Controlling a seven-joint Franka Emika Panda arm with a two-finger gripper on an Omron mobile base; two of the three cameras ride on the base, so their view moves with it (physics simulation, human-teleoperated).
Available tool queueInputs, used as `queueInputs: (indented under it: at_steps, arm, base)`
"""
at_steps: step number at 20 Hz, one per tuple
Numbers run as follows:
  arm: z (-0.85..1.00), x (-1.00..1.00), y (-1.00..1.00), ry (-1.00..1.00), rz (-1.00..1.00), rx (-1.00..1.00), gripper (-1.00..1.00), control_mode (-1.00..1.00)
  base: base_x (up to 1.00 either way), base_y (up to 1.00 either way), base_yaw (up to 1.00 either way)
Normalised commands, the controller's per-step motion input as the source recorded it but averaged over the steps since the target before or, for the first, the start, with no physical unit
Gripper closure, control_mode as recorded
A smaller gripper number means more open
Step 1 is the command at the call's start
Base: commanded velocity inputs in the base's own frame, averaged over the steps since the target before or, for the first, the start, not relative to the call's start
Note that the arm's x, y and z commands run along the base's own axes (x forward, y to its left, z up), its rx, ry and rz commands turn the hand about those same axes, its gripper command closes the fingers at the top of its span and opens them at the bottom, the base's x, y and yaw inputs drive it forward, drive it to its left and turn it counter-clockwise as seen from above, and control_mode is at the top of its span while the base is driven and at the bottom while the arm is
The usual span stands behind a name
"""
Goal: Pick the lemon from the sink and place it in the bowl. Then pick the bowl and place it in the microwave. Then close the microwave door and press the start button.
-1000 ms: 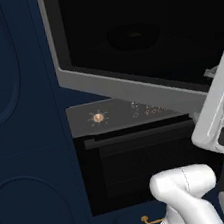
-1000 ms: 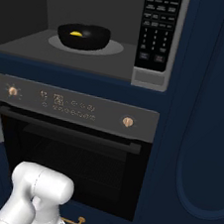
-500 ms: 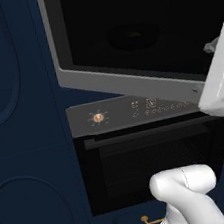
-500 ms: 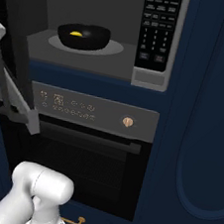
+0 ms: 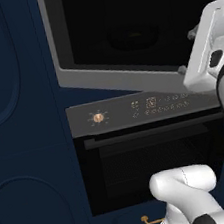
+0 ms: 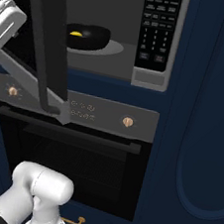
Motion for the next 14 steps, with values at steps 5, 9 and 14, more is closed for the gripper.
queueInputs:
  at_steps: [5, 9, 14]
  arm:
    - [0.0, 0.59, 0.0, -0.02, 0.0, 0.0, -1.0, -1.0]
    - [0.0, 0.66, 0.0, -0.02, 0.0, 0.0, -1.0, -1.0]
    - [0.0, 0.73, 0.0, -0.01, 0.0, 0.0, -1.0, -1.0]
  base:
    - [0.0, 0.0, 0.0]
    - [0.0, 0.0, 0.0]
    - [0.0, 0.0, 0.0]
